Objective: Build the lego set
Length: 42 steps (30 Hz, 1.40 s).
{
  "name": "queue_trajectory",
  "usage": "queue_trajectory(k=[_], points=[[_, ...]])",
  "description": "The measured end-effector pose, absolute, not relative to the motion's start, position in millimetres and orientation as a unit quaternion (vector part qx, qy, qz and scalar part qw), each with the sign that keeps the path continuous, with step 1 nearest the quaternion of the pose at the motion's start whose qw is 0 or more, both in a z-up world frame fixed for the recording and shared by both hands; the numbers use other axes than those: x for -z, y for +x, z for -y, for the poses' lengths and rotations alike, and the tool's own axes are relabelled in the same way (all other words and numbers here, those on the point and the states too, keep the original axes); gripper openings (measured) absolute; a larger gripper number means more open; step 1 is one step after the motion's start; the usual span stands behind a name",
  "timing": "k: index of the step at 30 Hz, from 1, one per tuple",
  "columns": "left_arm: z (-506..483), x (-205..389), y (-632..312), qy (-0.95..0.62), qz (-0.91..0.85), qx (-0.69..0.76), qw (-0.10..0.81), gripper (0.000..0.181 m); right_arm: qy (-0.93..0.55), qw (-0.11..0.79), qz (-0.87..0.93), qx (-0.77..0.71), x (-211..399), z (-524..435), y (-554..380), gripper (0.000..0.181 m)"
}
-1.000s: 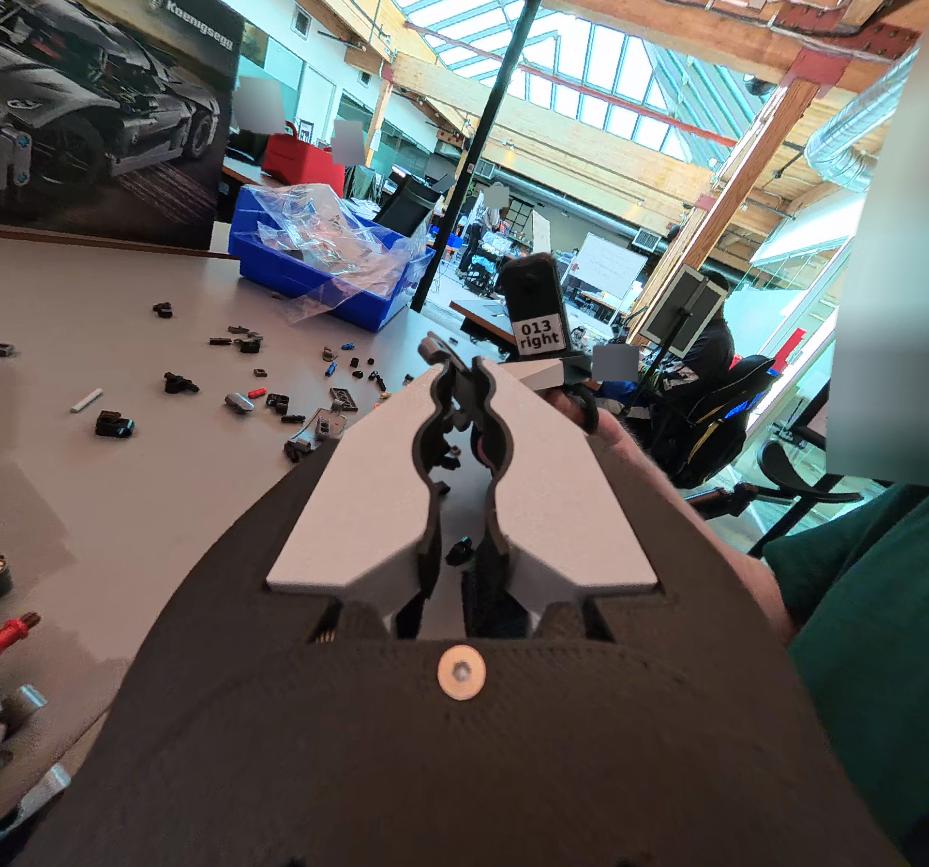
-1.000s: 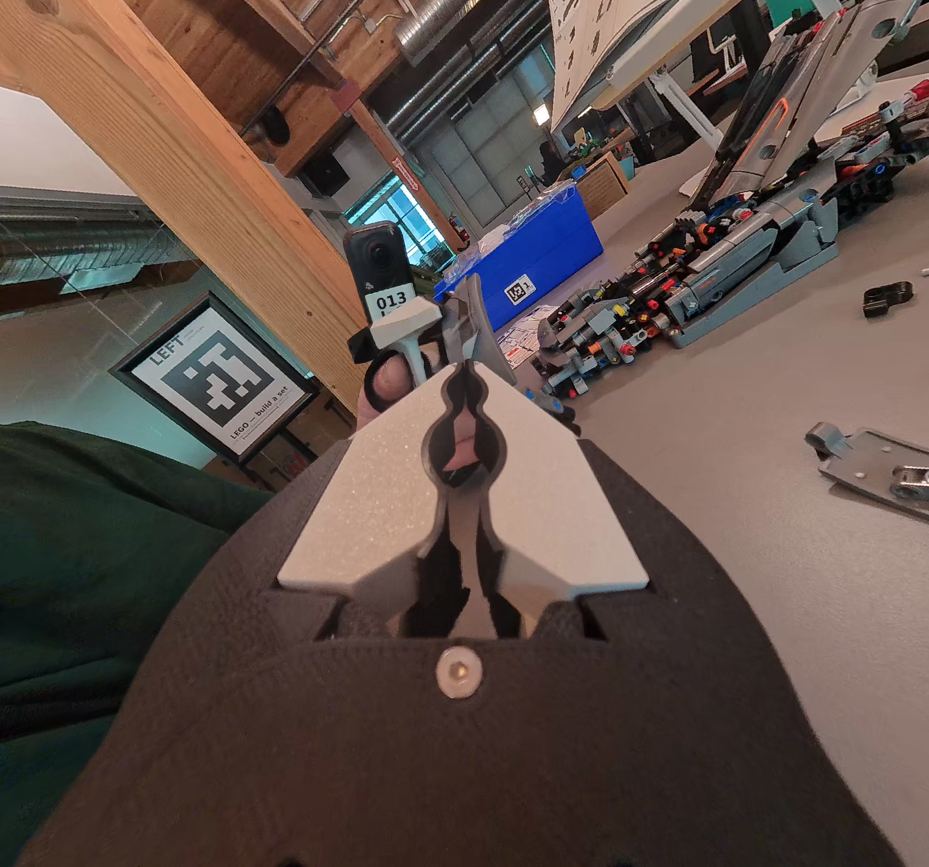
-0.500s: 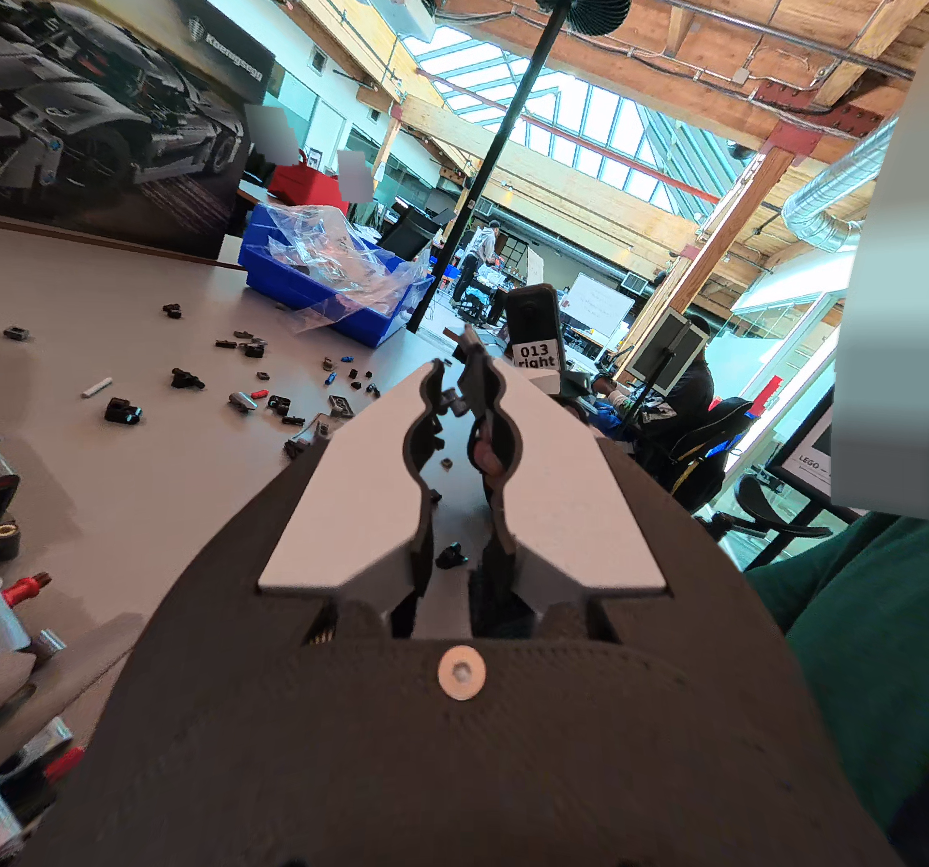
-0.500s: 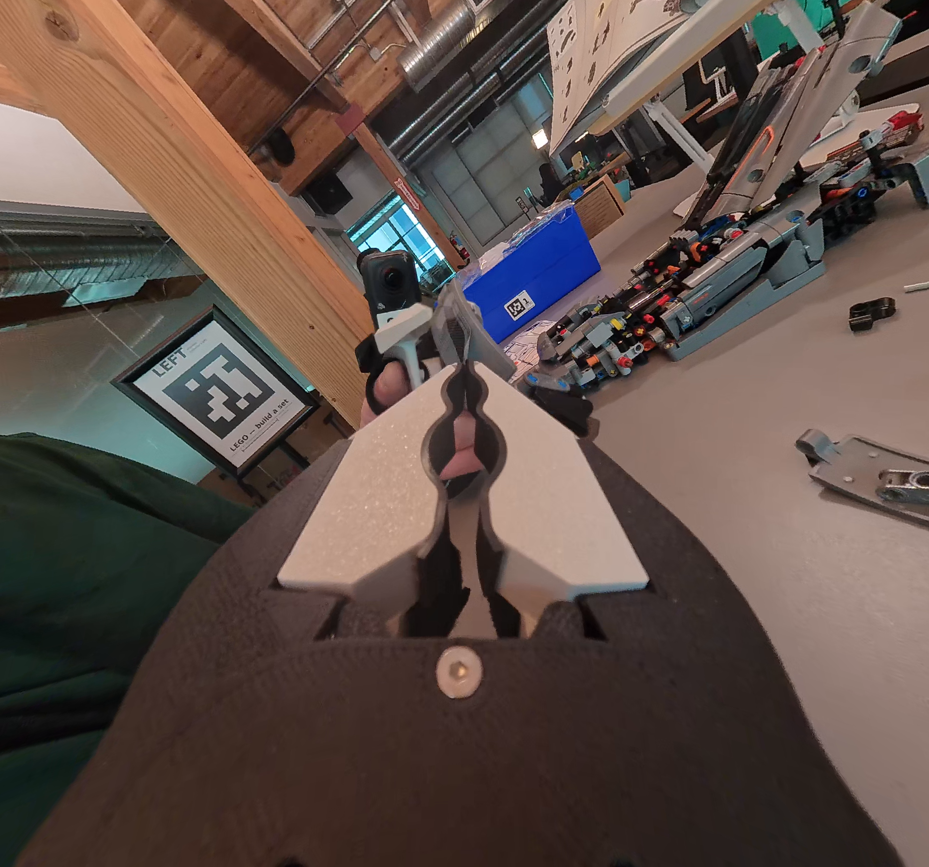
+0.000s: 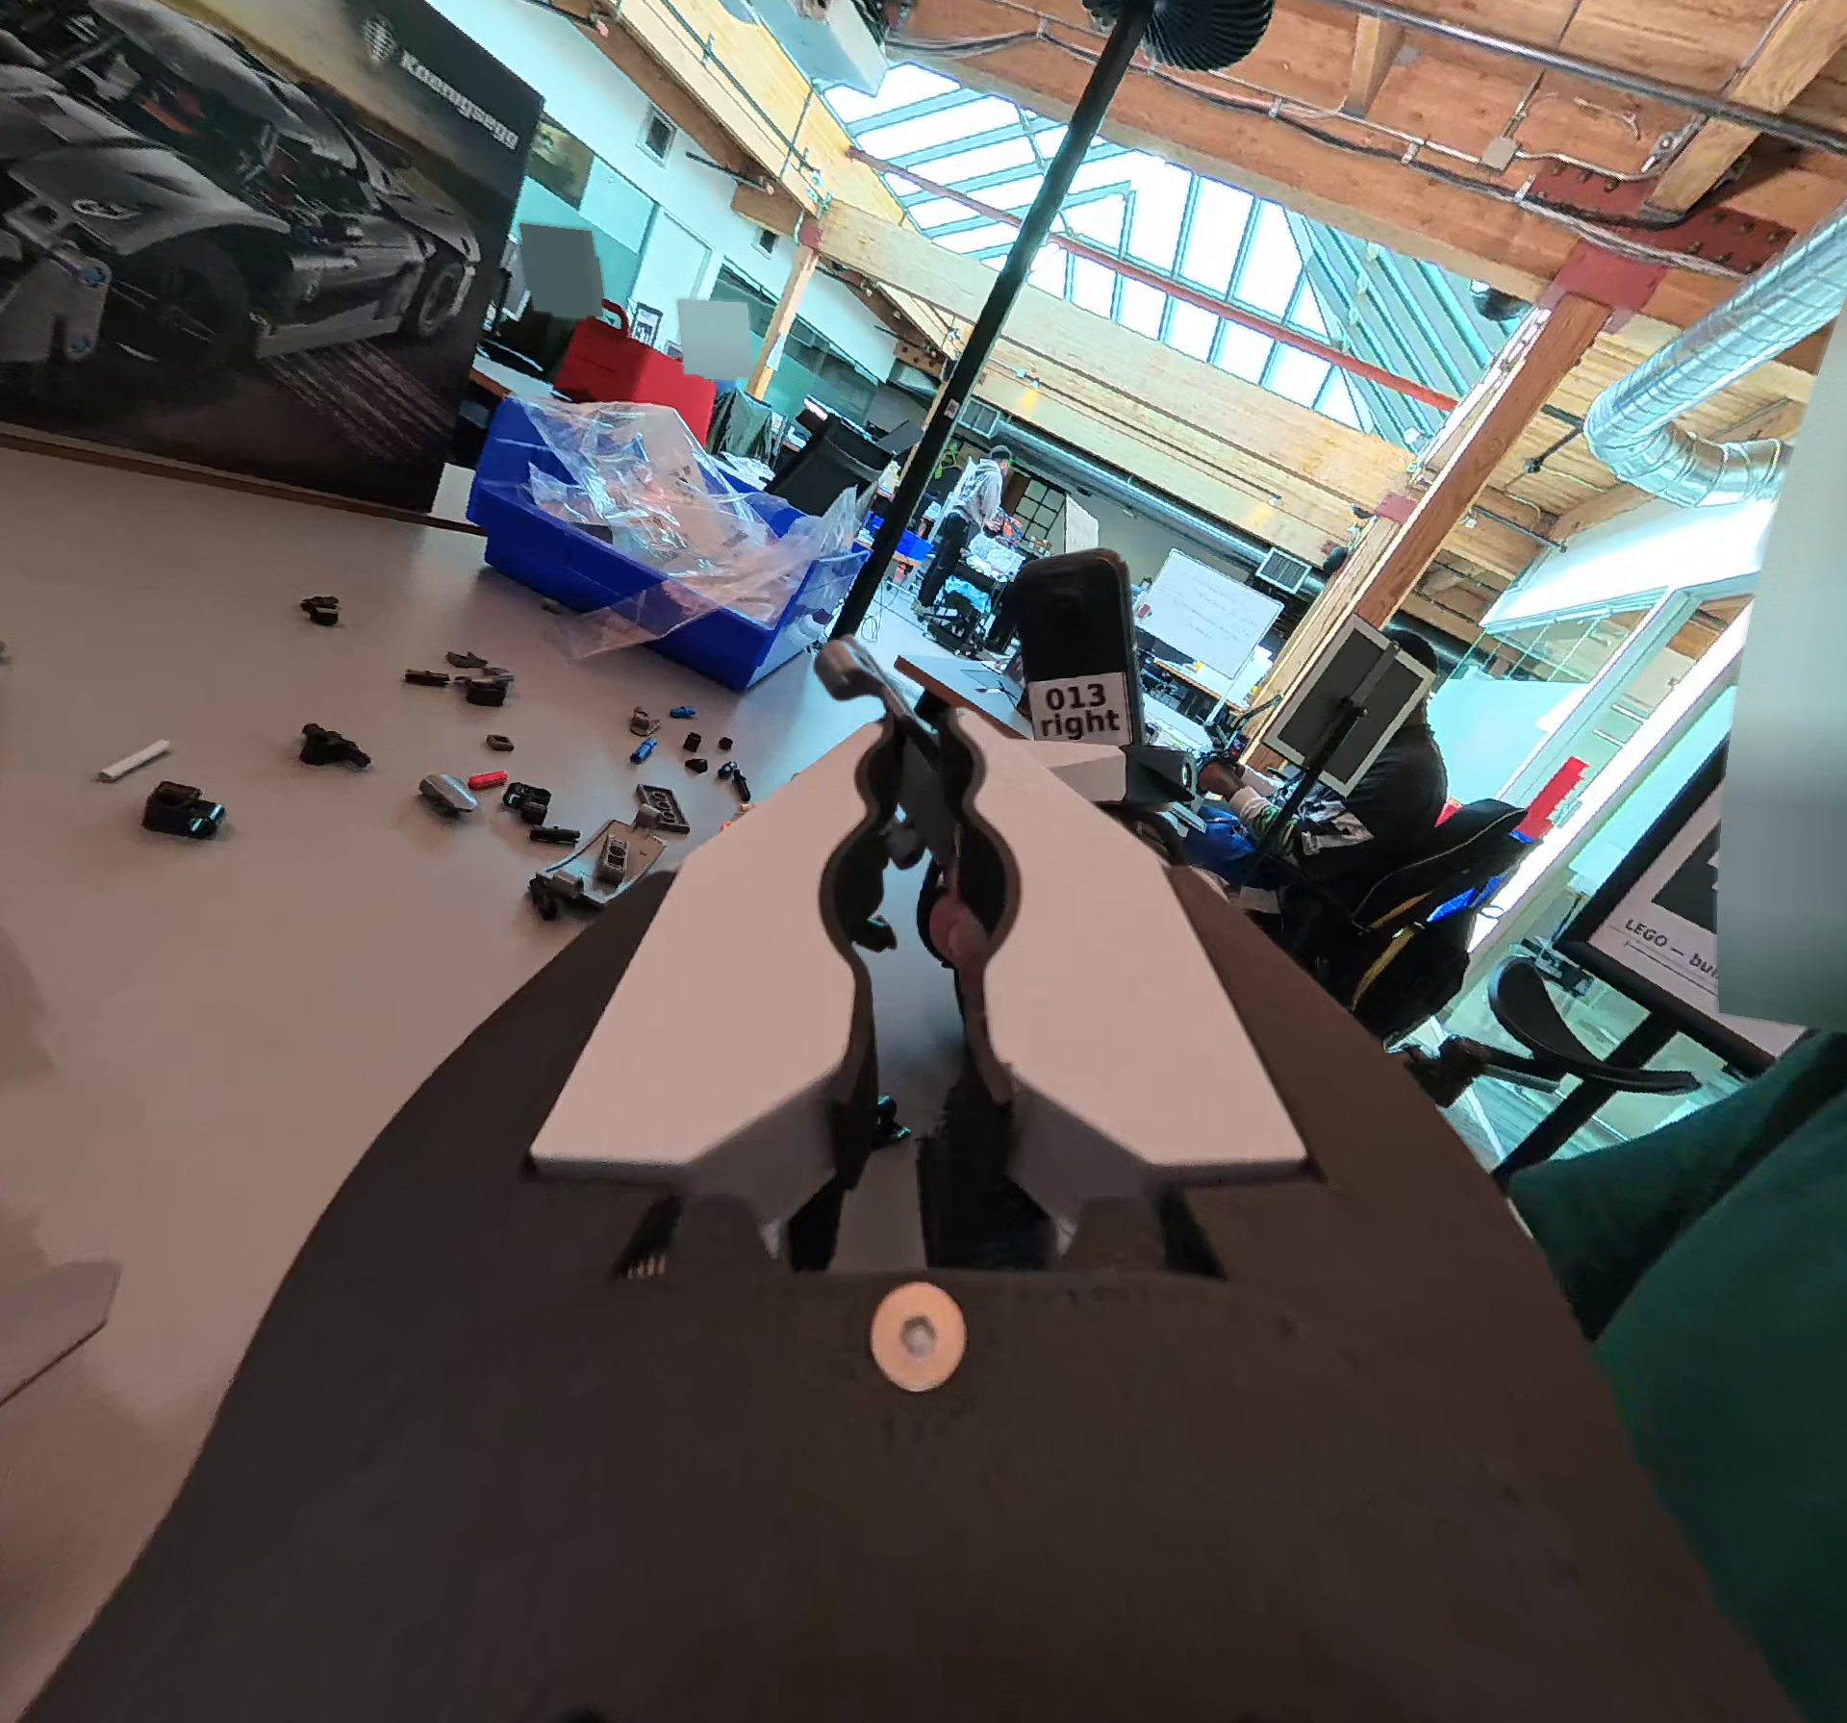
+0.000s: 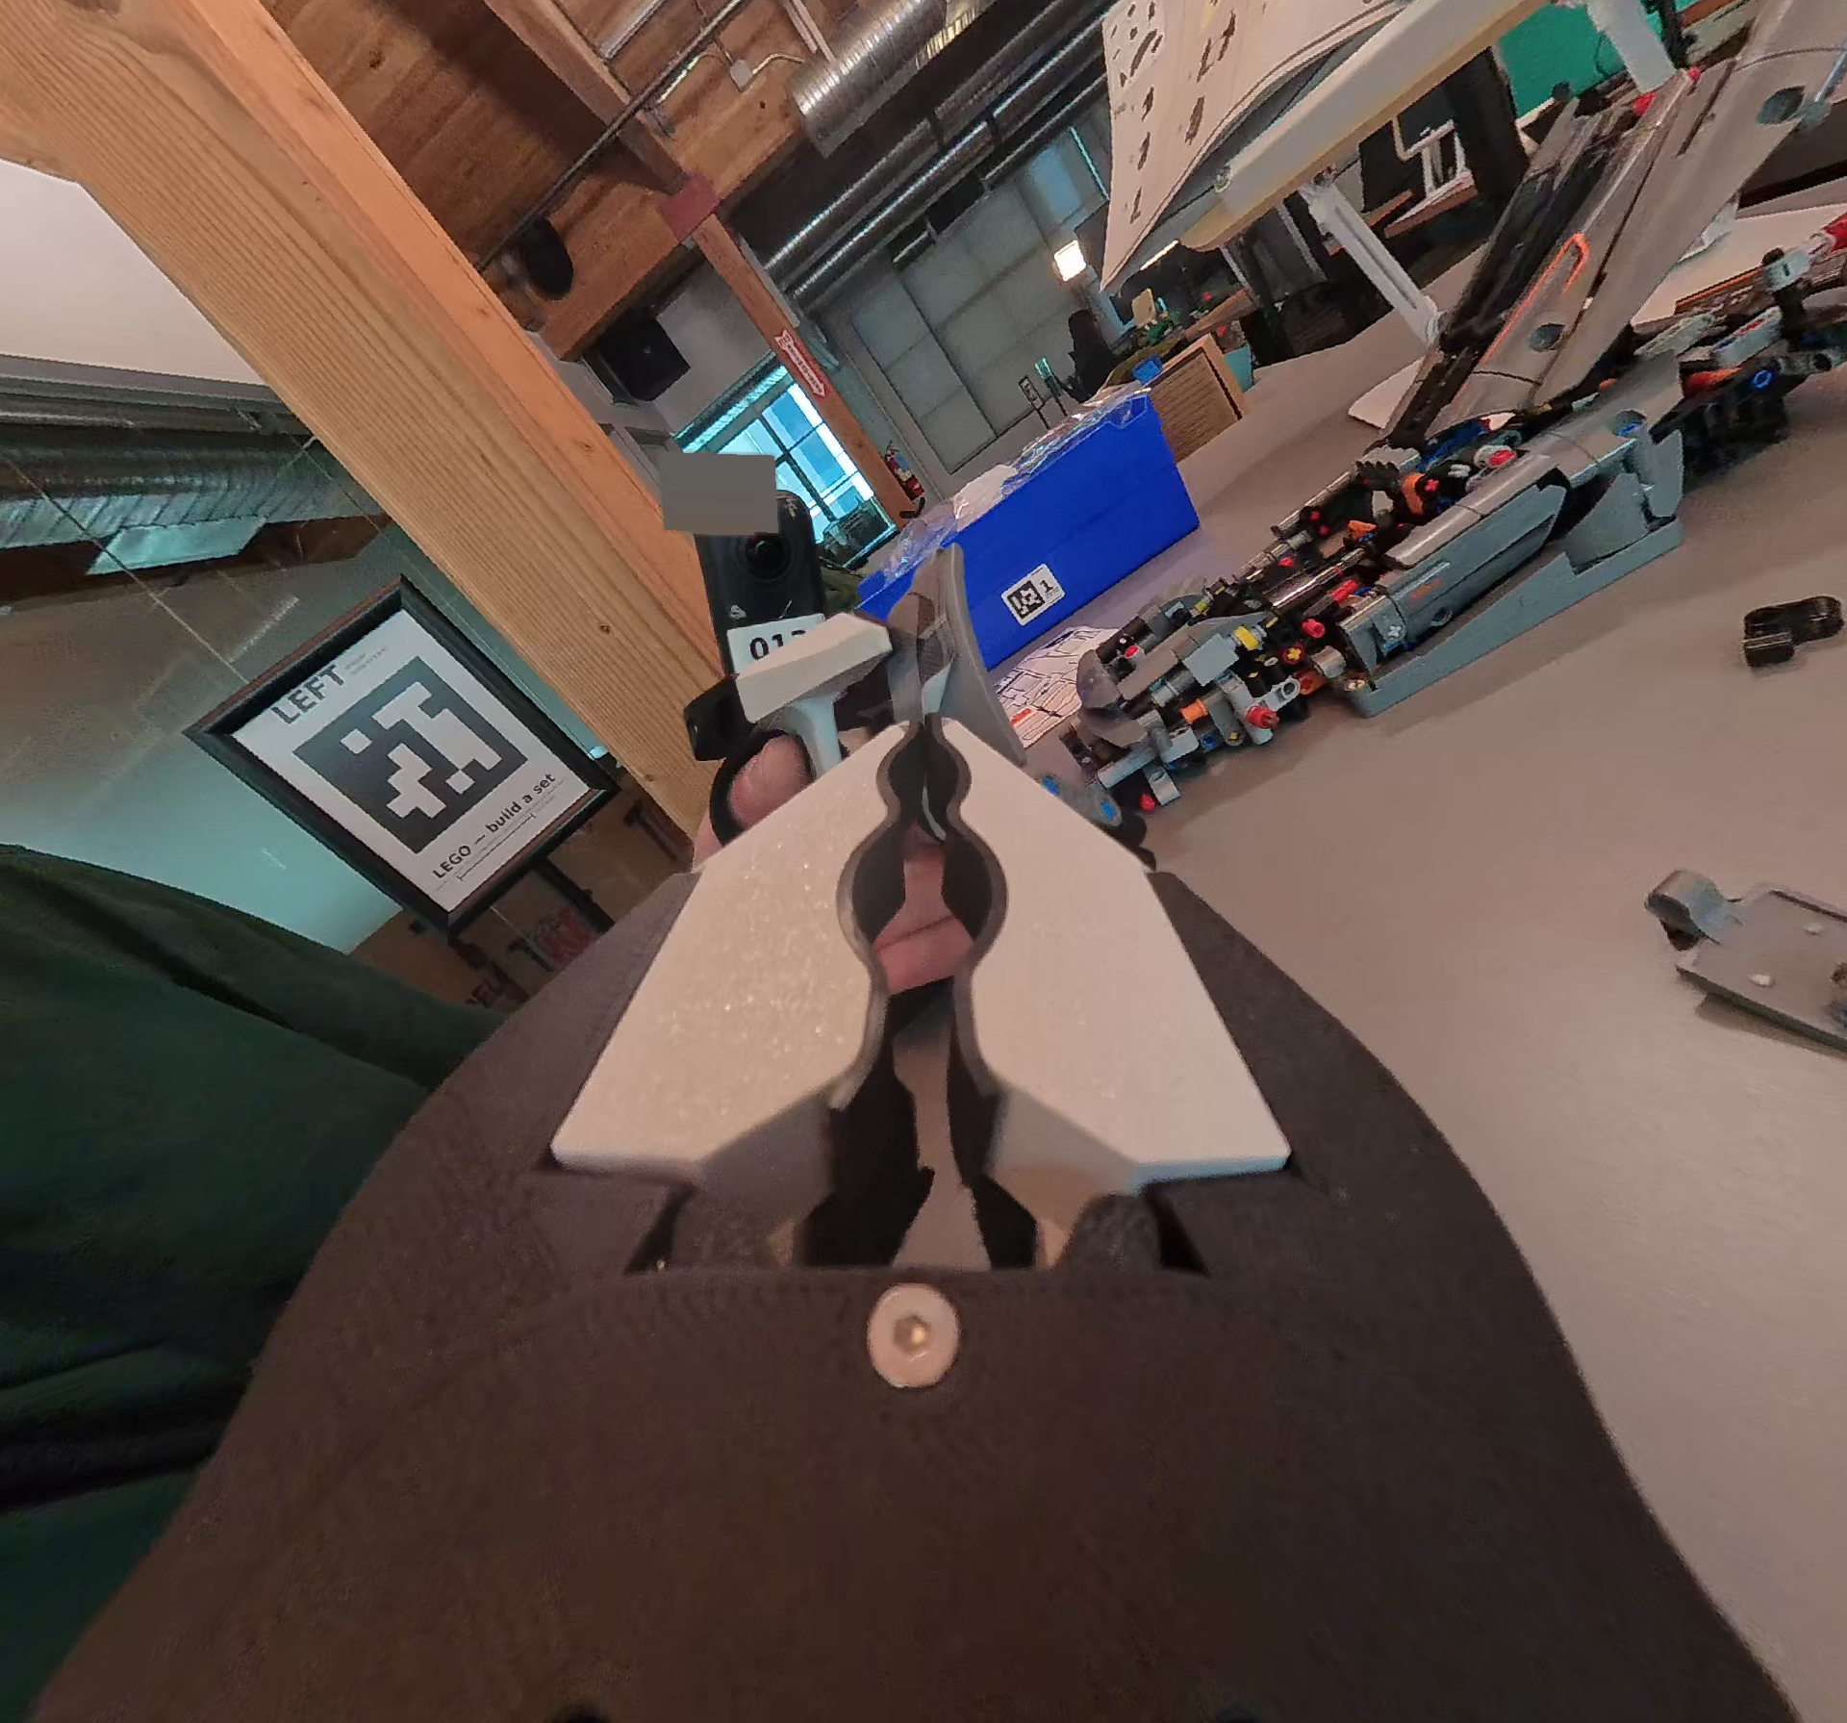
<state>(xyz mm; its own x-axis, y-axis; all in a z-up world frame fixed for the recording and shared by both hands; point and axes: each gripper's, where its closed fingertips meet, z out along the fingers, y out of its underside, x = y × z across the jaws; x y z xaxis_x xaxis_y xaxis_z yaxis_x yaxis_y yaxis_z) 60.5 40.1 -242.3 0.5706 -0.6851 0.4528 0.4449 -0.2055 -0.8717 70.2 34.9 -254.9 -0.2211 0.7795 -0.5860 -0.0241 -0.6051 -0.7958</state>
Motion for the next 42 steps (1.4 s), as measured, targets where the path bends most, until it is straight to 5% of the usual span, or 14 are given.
queue_trajectory(k=[15,19,23,34,42], points=[[-33,234,62,-0.632,-0.134,0.393,0.654,0.0,-0.573,0.342,0.357,-0.654,251,-35,68,0.011],[-28,217,40,-0.625,-0.14,0.336,0.691,0.0,-0.629,0.405,0.378,-0.546,265,-55,78,0.041],[-23,216,46,-0.638,-0.18,0.353,0.66,0.0,-0.611,0.438,0.417,-0.511,251,-52,80,0.051],[4,204,53,-0.641,-0.265,0.419,0.586,0.0,-0.479,0.369,0.582,-0.544,226,-7,52,0.01],[10,206,47,-0.634,-0.268,0.452,0.567,0.0,-0.463,0.338,0.601,-0.557,231,-3,55,0.002]])
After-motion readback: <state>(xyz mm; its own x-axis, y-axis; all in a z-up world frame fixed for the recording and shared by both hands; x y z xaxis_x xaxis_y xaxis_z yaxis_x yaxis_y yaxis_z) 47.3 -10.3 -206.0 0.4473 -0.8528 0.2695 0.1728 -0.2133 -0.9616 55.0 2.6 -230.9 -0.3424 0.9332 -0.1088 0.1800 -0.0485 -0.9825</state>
